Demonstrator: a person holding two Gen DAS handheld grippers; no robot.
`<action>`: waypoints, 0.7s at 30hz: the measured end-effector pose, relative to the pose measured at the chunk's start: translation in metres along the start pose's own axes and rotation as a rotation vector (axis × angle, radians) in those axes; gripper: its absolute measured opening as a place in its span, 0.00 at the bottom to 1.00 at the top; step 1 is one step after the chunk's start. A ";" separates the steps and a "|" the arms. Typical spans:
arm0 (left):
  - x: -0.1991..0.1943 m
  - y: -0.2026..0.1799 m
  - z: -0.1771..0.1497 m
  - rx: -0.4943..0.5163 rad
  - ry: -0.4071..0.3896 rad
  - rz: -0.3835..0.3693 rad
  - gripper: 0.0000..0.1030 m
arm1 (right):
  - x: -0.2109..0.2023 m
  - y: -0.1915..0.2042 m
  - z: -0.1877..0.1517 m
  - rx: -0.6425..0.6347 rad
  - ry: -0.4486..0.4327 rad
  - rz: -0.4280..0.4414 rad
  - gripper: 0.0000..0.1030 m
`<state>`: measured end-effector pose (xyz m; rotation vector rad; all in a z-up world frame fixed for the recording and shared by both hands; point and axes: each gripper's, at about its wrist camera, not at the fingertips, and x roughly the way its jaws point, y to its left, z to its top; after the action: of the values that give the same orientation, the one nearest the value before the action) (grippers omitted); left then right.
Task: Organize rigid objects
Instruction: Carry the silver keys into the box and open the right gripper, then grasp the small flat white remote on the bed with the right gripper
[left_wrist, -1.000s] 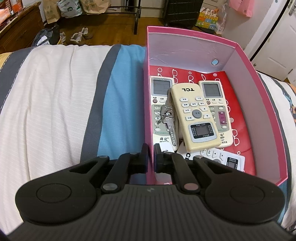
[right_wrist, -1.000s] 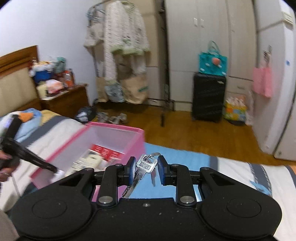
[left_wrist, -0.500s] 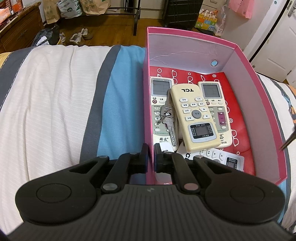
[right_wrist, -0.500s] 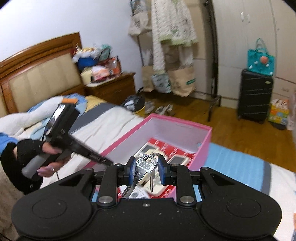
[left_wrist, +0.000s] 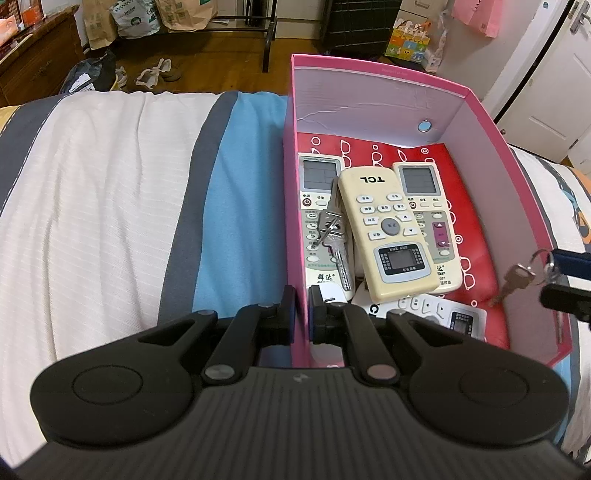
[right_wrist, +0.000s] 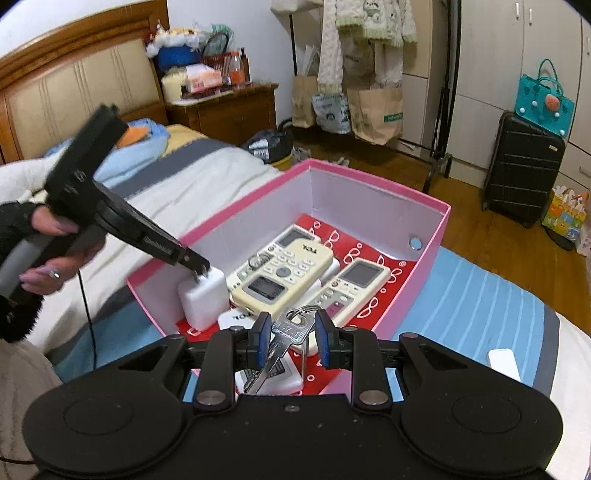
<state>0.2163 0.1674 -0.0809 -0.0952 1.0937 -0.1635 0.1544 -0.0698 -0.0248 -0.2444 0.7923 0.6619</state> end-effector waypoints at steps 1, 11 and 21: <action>0.000 0.000 0.000 0.001 -0.001 -0.001 0.06 | 0.001 0.000 0.000 -0.006 0.004 -0.003 0.29; 0.001 0.001 0.000 -0.001 0.001 -0.008 0.06 | 0.008 -0.006 -0.002 0.030 0.027 -0.006 0.41; 0.002 0.002 0.000 -0.001 0.000 -0.009 0.06 | -0.048 -0.052 0.009 0.173 -0.120 -0.034 0.45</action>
<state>0.2171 0.1689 -0.0828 -0.1009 1.0939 -0.1716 0.1679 -0.1280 0.0142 -0.0603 0.7234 0.5669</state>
